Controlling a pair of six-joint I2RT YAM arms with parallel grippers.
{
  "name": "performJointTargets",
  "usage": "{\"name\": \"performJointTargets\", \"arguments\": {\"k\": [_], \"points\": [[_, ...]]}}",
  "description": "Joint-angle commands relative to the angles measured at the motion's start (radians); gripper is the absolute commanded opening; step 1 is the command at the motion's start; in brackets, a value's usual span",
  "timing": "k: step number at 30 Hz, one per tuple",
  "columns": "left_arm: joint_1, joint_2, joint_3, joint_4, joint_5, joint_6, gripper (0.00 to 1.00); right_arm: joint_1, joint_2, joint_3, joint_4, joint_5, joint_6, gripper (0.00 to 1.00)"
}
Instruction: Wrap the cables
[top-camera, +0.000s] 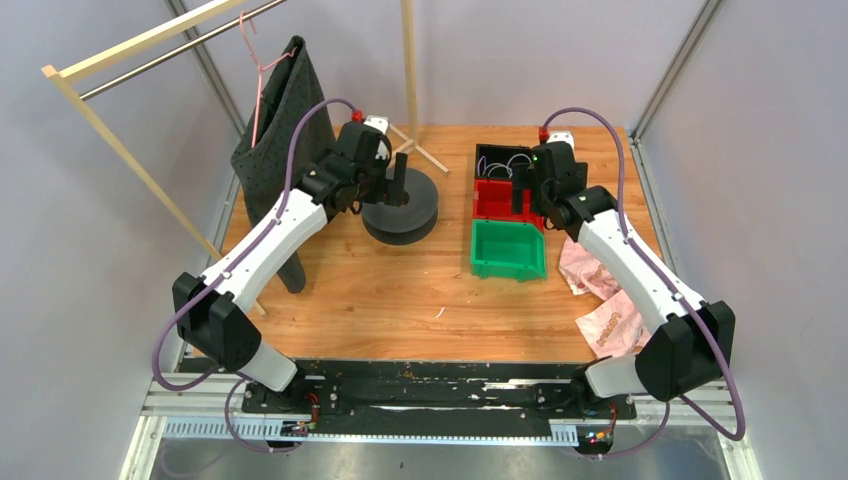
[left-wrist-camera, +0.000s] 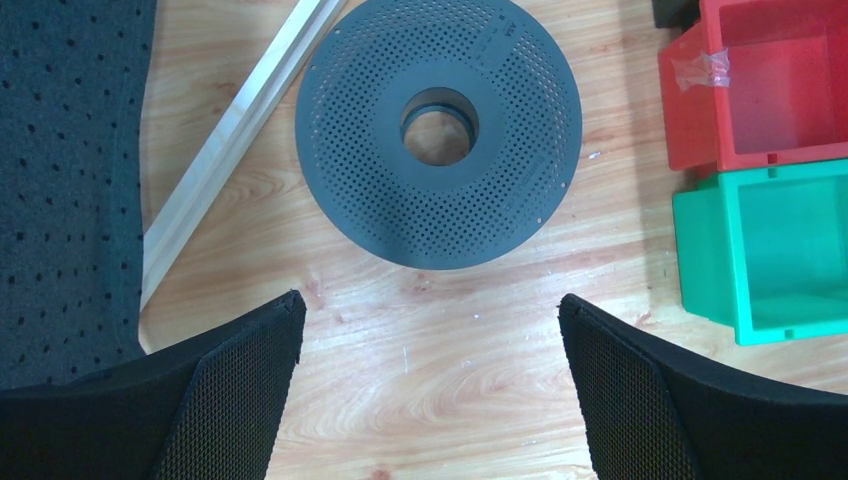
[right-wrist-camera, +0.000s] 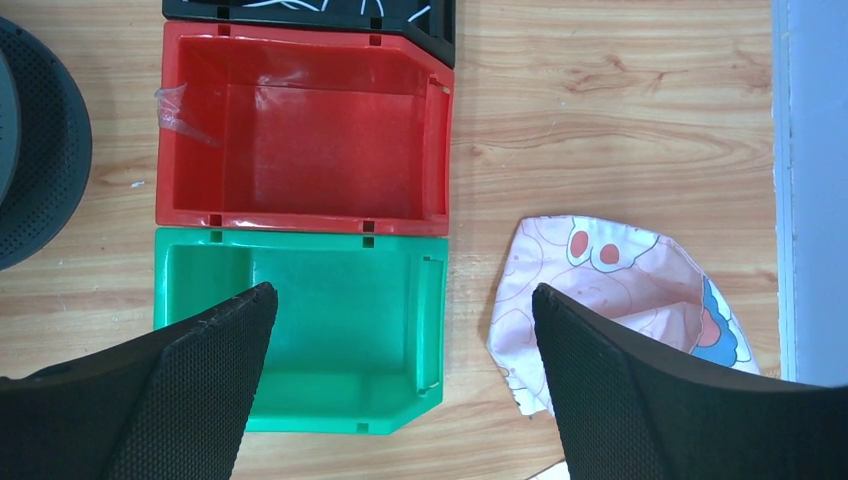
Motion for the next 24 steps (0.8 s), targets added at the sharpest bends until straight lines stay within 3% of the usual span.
{"name": "performJointTargets", "arguments": {"k": [1,5,13,18,24], "points": [[0.002,-0.001,0.012,-0.011,-0.004,-0.014,1.0,0.014,0.013,0.037,-0.036,0.019,0.02,1.0],[0.002,0.016,0.023,-0.03,-0.009,-0.032,1.0,-0.018,0.105,0.142,-0.035,-0.116,0.038,0.99],[0.0,-0.043,0.003,-0.027,0.097,-0.022,1.0,-0.061,0.53,0.558,-0.043,-0.447,0.204,0.94],[0.0,-0.088,-0.045,-0.027,0.099,-0.035,1.0,-0.071,0.768,0.816,-0.065,-0.52,0.31,0.86],[0.001,-0.127,-0.09,-0.026,0.094,-0.053,1.0,-0.075,0.919,0.958,-0.068,-0.518,0.362,0.73]]}}
